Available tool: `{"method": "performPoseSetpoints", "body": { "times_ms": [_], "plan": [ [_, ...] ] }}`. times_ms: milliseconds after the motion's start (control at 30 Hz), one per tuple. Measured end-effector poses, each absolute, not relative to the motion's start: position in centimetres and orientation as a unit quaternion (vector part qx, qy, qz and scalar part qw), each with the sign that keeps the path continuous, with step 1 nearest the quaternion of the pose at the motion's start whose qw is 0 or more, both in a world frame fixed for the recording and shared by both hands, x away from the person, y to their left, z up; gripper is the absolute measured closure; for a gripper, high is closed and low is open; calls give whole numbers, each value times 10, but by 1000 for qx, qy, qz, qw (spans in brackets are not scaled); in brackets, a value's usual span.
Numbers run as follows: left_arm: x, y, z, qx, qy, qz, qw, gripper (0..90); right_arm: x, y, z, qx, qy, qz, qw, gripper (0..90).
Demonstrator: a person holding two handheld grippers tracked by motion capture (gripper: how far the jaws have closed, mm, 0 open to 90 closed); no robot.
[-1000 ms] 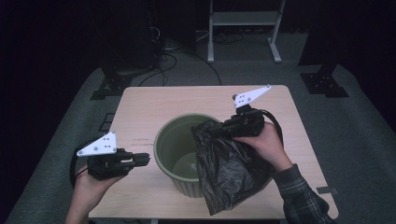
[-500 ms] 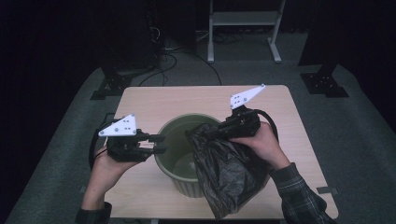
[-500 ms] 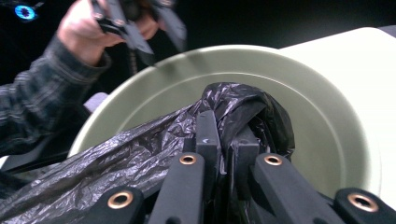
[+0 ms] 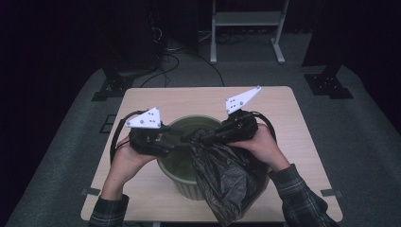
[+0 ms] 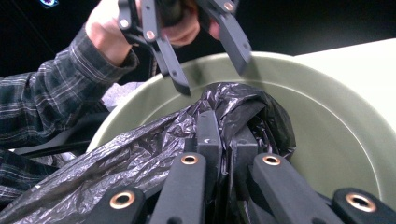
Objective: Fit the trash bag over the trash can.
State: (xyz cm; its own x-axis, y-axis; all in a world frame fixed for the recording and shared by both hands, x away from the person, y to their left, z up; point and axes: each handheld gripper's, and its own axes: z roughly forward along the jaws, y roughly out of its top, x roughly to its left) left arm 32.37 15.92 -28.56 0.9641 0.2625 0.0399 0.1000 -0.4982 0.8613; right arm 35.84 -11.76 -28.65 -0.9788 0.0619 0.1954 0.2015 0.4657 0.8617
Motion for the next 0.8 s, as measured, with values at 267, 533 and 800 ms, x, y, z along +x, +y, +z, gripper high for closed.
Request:
{"method": "performPoseSetpoints", "body": {
  "times_ms": [267, 533, 800],
  "plan": [
    [328, 148, -291, 882, 108, 69, 454, 868, 355, -118, -284, -77, -851, -517, 50, 671],
    [324, 178, -289, 867, 167, 87, 462, 887, 351, -159, -277, -123, -836, -535, 9, 498],
    [315, 200, -288, 859, 192, 98, 465, 886, 345, -202, -290, -163, -828, -536, 9, 439]
  ]
}}
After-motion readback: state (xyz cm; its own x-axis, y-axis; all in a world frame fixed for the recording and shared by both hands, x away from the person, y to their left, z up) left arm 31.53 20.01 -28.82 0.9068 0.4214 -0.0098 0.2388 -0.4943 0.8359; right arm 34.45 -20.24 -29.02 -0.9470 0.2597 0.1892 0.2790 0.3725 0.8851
